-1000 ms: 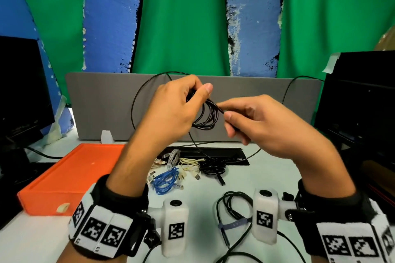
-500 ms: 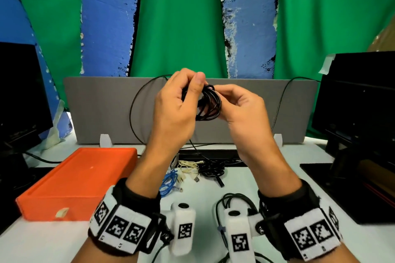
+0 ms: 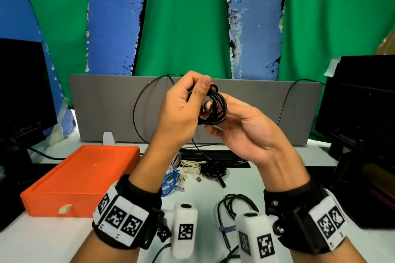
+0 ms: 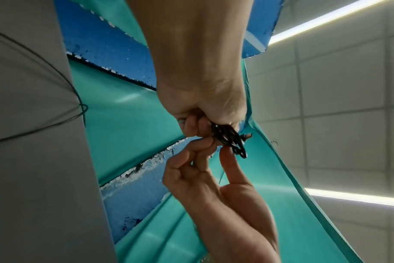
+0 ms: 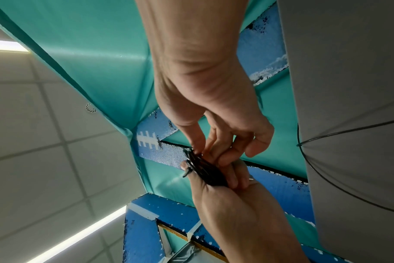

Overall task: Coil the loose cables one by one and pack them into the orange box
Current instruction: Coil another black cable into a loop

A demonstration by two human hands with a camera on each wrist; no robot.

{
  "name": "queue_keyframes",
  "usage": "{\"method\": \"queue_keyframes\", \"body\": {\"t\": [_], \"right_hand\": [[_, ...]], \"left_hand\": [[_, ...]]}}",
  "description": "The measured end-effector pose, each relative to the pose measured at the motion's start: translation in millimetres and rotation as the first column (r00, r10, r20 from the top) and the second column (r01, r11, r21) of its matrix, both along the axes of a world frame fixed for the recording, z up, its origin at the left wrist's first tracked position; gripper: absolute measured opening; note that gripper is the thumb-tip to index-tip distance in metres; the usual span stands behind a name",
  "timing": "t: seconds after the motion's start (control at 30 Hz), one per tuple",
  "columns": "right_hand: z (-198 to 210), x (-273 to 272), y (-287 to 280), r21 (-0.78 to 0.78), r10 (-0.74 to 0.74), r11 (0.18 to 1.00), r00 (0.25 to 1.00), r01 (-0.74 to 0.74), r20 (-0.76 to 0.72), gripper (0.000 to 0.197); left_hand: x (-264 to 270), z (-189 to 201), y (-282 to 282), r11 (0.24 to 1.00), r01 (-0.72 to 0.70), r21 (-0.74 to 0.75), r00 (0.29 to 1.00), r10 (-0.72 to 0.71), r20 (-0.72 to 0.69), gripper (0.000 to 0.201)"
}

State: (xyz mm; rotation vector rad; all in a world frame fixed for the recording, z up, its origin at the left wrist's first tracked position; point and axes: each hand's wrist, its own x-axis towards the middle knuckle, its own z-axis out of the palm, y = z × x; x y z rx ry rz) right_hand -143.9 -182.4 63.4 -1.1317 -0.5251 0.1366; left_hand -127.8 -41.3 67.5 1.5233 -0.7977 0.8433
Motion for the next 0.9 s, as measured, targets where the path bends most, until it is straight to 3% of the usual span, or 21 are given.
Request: {"method": "queue_keyframes", "body": {"t": [0.07,0.1,0.2,0.27,0.33,0.4,0.47,0.57,0.67,0.8,0.9], "right_hand": [[0.9,-0.7,-3.6,0.013,0.031,0.999,0.999,-0.03,-0.014,0.037],[1.4,-1.2,-4.3,0.02,0.05,0.999,0.998,-0.05,-0.023,0.041],[2.8,-2.0,-2.9,0.071,0.098,0.993,0.993,-0.094,-0.059,0.029],[3.2,-1.9,-0.6,0.157,0.17,0.976,0.98,-0.152,-0.107,0.021],[3.5,-3.2,1.7,0.211,0.237,0.955,0.965,-0.21,-0.111,0.029],[1.8,-4.0,3.5,0.103,0.144,0.985,0.989,-0.14,-0.026,0.035],[-1.5,-4.2,5.3,-0.137,-0.048,0.988,0.988,0.068,0.145,0.03],[-5.8,-1.0,6.7,-0.399,-0.202,0.845,0.904,0.356,0.378,0.028],[-7.1,-3.2,4.5,-0.537,-0.142,0.718,0.849,0.442,0.509,0.022],[3.8,-13.3,-13.6,-0.684,0.002,0.514,0.796,0.518,0.605,0.032],[8.5,-20.0,-21.9,-0.707,0.046,0.377,0.75,0.599,0.66,0.031]], "left_hand": [[-2.7,-0.4,-2.7,0.997,-0.06,0.047,0.996,0.057,0.069,0.011],[-3.6,0.1,-3.1,0.994,-0.089,0.07,0.993,0.083,0.084,0.017],[-3.8,2.1,-0.5,0.983,-0.125,0.132,0.985,0.108,0.131,0.02],[-2.8,2.0,0.6,0.955,-0.238,0.18,0.957,0.199,0.209,0.025],[-0.3,0.4,-1.0,0.897,-0.388,0.211,0.904,0.326,0.276,0.028],[4.6,-1.7,0.6,0.839,-0.496,0.225,0.854,0.424,0.301,0.031],[9.8,-2.4,5.7,0.81,-0.532,0.246,0.837,0.461,0.293,0.034],[14.8,-1.1,14.3,0.762,-0.559,0.327,0.827,0.489,0.277,0.036],[16.5,1.3,22.0,0.712,-0.56,0.425,0.828,0.505,0.244,0.038],[17.2,2.4,28.5,0.744,-0.456,0.489,0.889,0.411,0.204,0.042],[15.4,2.3,24.8,0.823,-0.303,0.48,0.948,0.309,0.069,0.042]]}}
